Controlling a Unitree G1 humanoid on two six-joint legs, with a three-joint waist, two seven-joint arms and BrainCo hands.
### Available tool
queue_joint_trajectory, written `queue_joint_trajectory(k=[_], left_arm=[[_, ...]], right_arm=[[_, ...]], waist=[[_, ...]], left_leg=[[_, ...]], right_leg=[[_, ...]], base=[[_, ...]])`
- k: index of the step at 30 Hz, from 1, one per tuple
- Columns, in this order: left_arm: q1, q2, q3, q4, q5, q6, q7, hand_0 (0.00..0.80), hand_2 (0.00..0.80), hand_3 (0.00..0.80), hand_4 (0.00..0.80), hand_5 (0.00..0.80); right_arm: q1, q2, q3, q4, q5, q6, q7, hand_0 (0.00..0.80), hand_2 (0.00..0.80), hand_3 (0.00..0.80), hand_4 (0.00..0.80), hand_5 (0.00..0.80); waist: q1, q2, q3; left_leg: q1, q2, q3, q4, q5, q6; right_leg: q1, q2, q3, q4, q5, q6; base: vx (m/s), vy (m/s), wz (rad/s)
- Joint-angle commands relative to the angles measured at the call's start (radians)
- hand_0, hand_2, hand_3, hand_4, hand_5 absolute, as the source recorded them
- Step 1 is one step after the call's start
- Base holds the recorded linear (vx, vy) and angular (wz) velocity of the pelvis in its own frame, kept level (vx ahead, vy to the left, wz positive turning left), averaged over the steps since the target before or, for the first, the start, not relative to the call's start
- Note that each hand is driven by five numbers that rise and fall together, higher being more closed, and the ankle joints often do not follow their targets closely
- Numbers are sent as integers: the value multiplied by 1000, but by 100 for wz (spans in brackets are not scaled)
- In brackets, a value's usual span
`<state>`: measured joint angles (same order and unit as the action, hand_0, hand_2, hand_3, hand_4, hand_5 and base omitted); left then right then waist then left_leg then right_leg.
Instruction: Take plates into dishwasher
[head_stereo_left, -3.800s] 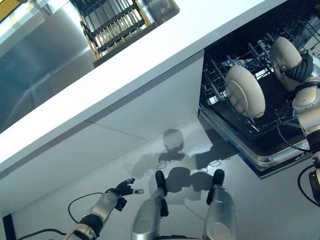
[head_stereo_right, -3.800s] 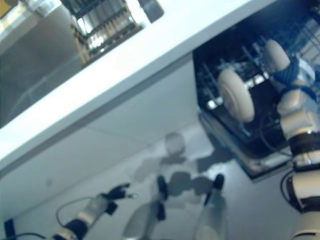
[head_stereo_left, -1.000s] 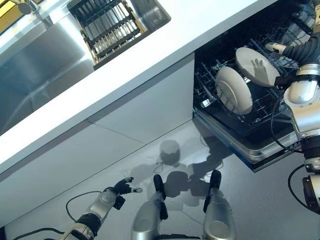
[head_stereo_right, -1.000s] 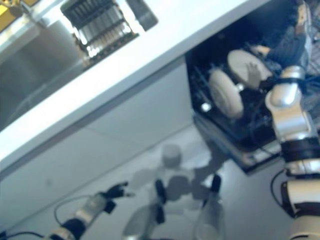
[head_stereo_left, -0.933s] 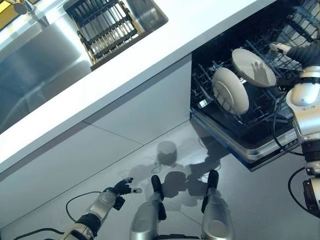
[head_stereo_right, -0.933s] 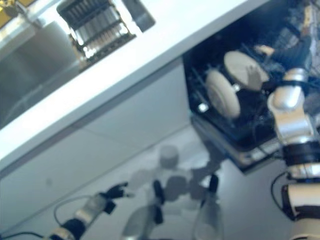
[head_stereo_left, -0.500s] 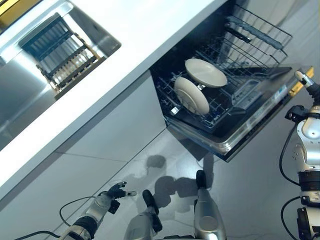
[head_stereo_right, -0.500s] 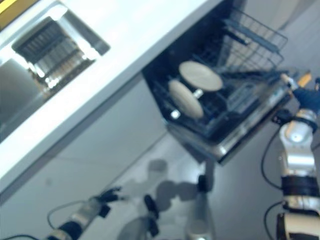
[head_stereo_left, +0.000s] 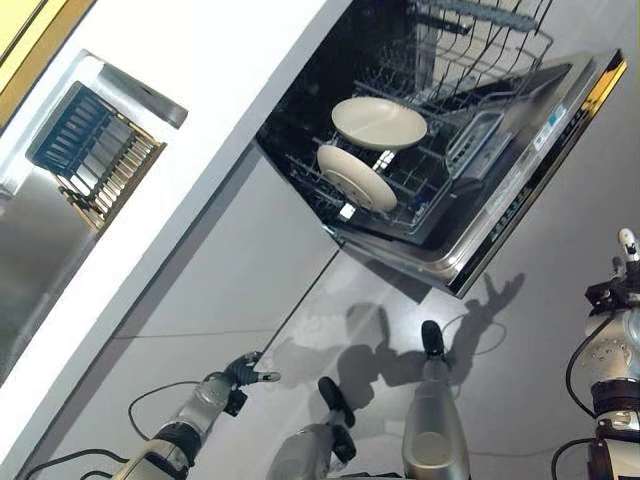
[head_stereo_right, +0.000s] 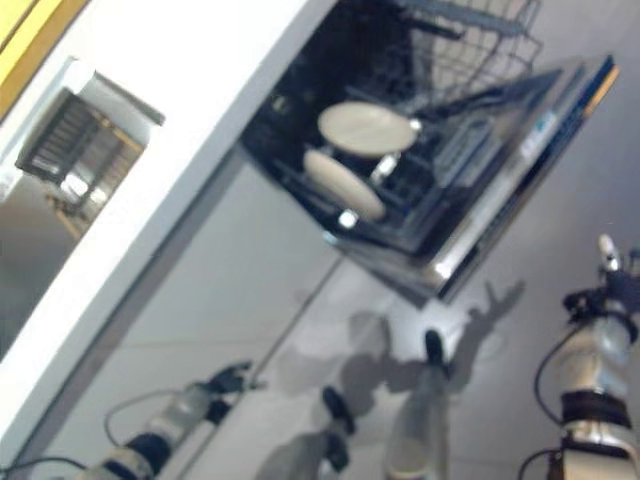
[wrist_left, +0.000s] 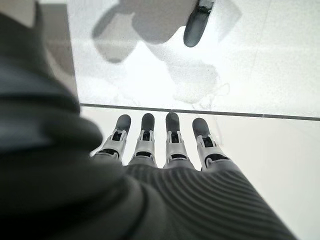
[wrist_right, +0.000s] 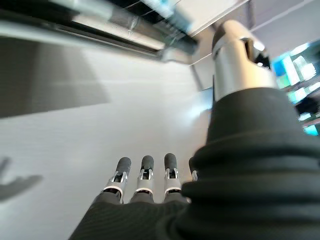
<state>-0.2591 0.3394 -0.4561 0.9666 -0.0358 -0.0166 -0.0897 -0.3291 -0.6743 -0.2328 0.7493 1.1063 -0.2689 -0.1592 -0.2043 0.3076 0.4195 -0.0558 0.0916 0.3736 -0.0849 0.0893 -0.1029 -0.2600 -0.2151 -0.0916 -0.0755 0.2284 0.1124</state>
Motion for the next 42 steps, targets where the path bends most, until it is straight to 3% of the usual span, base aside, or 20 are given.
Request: queue_joint_trajectory(k=[1,5,12,18,29,42], left_arm=[[-57,33,-27,40,-49,-13,10,0,0,0,0,0],[-60,29,-30,32,-56,-17,-3,0,0,0,0,0],[-64,10,-45,3,-52,-3,-14,0,0,0,0,0],[-70,5,-41,-5,-43,17,-19,0,0,0,0,0],[-85,5,-52,-16,-19,43,-34,0,0,0,0,0],[-77,4,-56,-30,3,73,-51,0,0,0,0,0]], right_arm=[[-93,-15,13,11,-9,-20,68,0,0,0,0,0],[-125,2,53,48,36,16,186,0,0,0,0,0],[-175,25,122,102,-68,61,315,0,0,0,0,0],[-226,65,211,44,-152,75,348,0,0,0,0,0],[-339,107,316,-7,-178,176,409,0,0,0,0,0],[-428,155,434,-219,-226,137,467,0,0,0,0,0]], waist=[[4,-36,34],[12,-16,44],[32,-1,50],[45,-10,48],[79,-13,42],[116,-32,25]], left_leg=[[-99,30,-92,126,4,-19],[-108,29,-108,130,11,-23],[-113,28,-126,119,26,-23],[-108,34,-129,88,45,-26],[-108,40,-138,51,75,-30],[-95,57,-136,35,91,-35]], right_leg=[[-62,-55,-6,344,-270,-26],[-87,-62,-11,393,-296,-38],[-105,-62,-26,431,-315,-49],[-112,-50,-37,427,-310,-49],[-103,-40,-57,406,-296,-40],[-59,-37,-97,371,-284,-33]], base=[[-30,-73,-5],[-8,-54,9],[-11,-50,10],[-19,-40,5],[-9,-32,2],[15,-5,1]])
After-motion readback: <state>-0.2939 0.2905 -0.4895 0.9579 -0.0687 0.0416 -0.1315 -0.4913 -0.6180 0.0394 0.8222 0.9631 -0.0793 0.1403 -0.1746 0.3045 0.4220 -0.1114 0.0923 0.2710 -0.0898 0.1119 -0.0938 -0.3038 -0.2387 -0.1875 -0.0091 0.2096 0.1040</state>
